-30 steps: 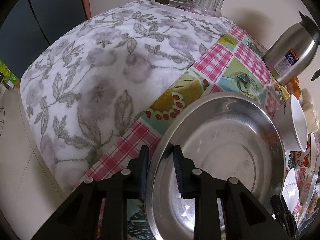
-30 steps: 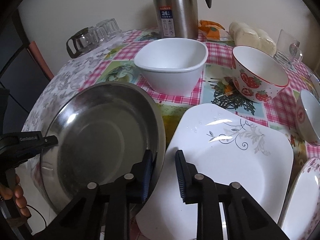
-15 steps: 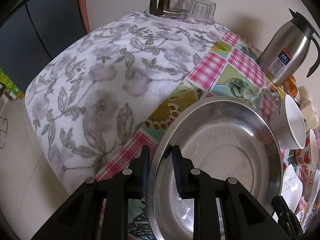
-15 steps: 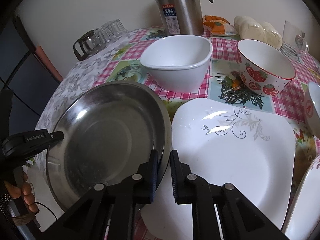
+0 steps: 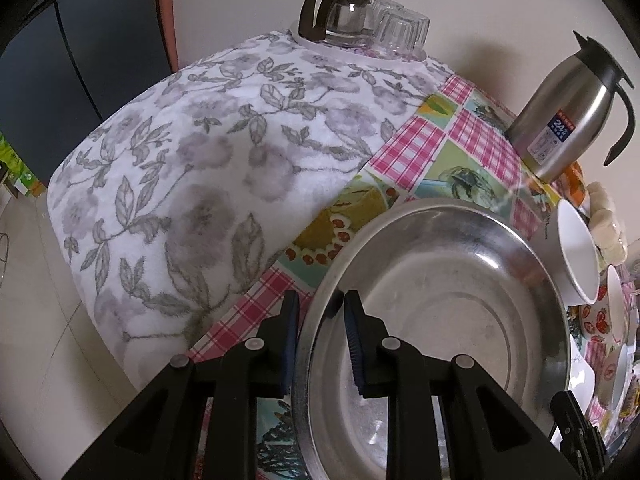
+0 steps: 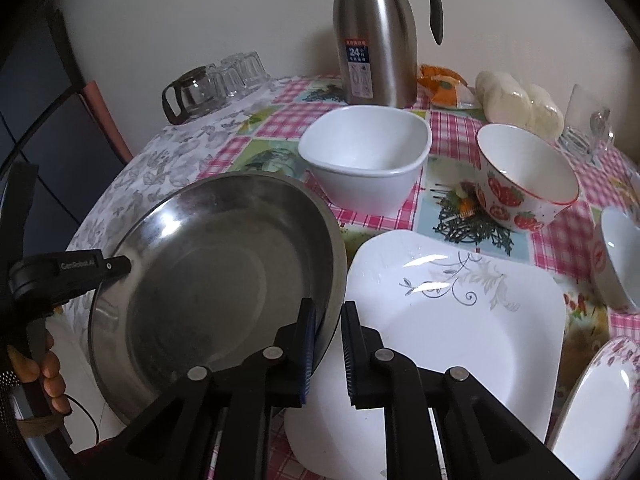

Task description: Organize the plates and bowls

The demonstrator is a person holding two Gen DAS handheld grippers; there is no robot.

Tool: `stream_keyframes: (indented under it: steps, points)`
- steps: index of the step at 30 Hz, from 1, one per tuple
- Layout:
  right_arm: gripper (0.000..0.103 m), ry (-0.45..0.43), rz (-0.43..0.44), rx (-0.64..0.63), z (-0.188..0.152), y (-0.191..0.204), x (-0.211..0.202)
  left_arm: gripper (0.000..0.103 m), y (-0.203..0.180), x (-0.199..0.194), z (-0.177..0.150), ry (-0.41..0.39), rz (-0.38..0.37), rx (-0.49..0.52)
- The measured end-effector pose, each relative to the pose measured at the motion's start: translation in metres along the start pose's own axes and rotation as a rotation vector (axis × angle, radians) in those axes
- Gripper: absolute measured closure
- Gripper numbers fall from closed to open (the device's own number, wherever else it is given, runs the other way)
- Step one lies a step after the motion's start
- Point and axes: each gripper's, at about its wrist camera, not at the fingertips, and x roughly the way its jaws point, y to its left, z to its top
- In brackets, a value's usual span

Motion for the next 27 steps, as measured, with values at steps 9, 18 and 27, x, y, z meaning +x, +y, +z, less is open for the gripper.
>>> stream_keyframes:
  steps: [9,18,27]
  points:
    - [0.089,-0.037,-0.014,-0.008,0.001,-0.007,-0.018,0.080,-0.014,-0.026,-0.003,-0.081,-0.052,0.029]
    - [0.089,-0.077,-0.044,-0.008,0.001,-0.030,-0.044,0.080,-0.041,-0.049,-0.013,-0.137,-0.113,0.085]
    - [0.089,-0.071,-0.086,0.027,-0.006,-0.069,-0.062,0.080,-0.085,-0.058,-0.032,-0.131,-0.171,0.201]
